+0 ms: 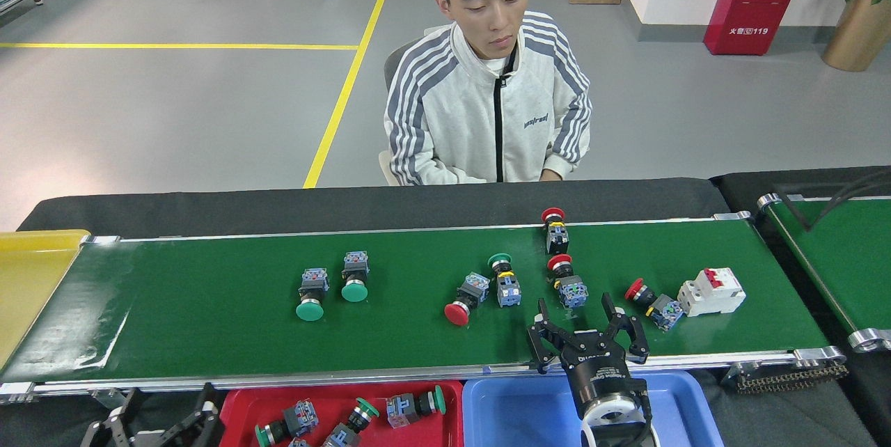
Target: Pick switch part from conveyor to tray
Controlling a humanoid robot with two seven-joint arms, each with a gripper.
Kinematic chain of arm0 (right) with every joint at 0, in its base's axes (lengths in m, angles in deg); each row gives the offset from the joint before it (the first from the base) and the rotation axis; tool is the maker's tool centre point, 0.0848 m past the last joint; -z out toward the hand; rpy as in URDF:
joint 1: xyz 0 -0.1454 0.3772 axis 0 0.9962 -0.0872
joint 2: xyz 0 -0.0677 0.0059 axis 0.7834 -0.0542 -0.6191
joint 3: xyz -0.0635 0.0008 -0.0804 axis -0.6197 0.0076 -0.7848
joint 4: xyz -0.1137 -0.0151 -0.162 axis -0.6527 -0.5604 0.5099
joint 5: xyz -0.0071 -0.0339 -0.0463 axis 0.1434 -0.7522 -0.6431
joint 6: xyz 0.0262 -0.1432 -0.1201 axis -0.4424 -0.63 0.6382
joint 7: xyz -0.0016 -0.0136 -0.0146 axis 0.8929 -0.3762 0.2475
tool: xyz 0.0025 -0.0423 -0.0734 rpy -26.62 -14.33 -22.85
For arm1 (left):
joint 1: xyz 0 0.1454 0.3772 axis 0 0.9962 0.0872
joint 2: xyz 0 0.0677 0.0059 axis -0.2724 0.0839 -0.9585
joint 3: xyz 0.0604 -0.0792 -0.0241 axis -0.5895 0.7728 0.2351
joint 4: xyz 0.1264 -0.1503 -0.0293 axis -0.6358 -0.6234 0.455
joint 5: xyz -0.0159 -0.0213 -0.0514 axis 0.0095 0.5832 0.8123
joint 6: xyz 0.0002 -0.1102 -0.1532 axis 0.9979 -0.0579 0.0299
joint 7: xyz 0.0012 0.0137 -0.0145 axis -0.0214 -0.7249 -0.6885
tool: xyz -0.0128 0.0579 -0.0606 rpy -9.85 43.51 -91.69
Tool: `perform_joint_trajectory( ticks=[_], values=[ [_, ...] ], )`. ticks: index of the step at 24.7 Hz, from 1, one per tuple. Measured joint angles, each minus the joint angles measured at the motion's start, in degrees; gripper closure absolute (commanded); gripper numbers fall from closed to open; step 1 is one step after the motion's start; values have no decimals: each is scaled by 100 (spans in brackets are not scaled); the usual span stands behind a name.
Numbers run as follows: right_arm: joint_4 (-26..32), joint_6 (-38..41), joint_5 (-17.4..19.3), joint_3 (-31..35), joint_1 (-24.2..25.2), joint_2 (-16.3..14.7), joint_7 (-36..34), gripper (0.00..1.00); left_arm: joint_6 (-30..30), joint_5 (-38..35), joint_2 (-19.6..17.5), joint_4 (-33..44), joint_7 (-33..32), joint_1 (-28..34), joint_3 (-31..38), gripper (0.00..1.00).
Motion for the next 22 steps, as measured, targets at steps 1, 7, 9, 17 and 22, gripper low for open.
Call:
perform_joint_trajectory(
  ticks=[1,7,9,17,22],
  values=[
    [-110,-4,0,-3,-82,21,5,1,-77,-85,-58,-110,-2,-155,-120,0],
    [-1100,-137,18,-106,-788,265,17,38,-203,-361,-250,-1307,-116,-1203,-566,0],
    [-1307,-319,18,-354,-967,261,28,69,-222,-387,-281,-1651,-145,-1504,-568,0],
    [-1360,-530,54,-941,-1043,157,21,91,42,-392,-498,-2572,-170,-2014,-568,3],
    [-331,-164,66,-1775,-546,149,-24,91,755,-394,-609,-3082,-172,-2241,-578,58]
  ],
)
